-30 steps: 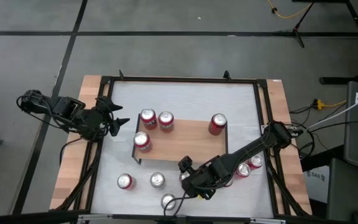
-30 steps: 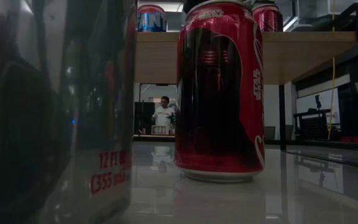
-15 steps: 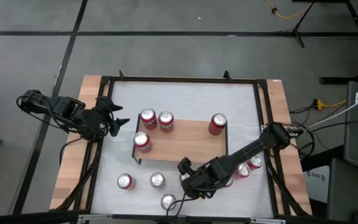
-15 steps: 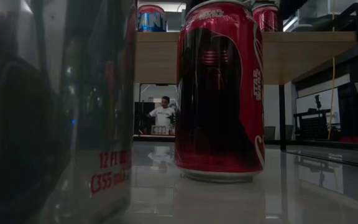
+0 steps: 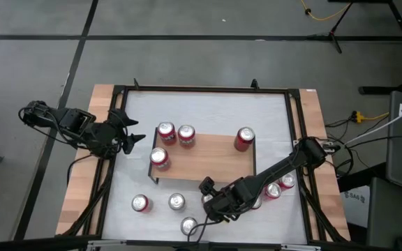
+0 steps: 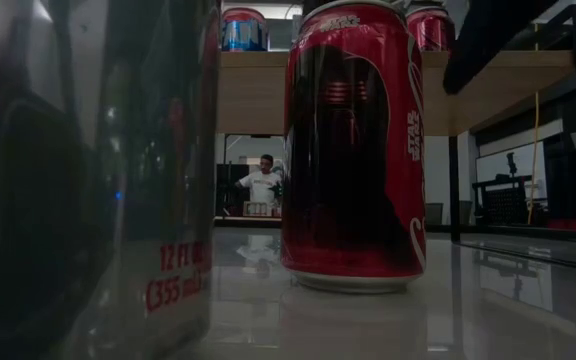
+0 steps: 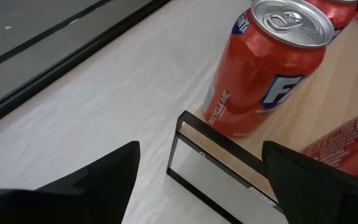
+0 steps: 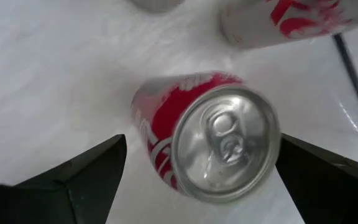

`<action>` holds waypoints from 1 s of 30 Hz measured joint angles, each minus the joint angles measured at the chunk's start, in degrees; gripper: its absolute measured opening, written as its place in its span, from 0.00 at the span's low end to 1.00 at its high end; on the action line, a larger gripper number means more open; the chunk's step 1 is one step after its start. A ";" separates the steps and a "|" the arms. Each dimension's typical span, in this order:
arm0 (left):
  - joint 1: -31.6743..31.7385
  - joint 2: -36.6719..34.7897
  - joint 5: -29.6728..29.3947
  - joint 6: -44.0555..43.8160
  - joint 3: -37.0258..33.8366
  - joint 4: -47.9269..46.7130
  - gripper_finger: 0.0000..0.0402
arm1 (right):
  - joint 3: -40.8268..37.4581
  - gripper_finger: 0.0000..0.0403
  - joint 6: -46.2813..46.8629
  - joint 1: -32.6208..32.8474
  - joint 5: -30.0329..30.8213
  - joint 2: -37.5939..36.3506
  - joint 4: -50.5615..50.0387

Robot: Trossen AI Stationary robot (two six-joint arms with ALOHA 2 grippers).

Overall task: Place canned beverage on shelf
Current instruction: Put the red white soda can on the shelf

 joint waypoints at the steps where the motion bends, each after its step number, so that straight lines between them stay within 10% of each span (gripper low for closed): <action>1: -0.01 0.00 0.02 0.00 0.00 0.01 0.82 | -0.28 0.96 -0.08 0.01 -0.10 0.00 0.90; 30: -0.02 0.00 0.04 0.02 0.00 0.01 0.82 | -2.80 0.75 13.00 -0.04 -1.24 -0.11 2.51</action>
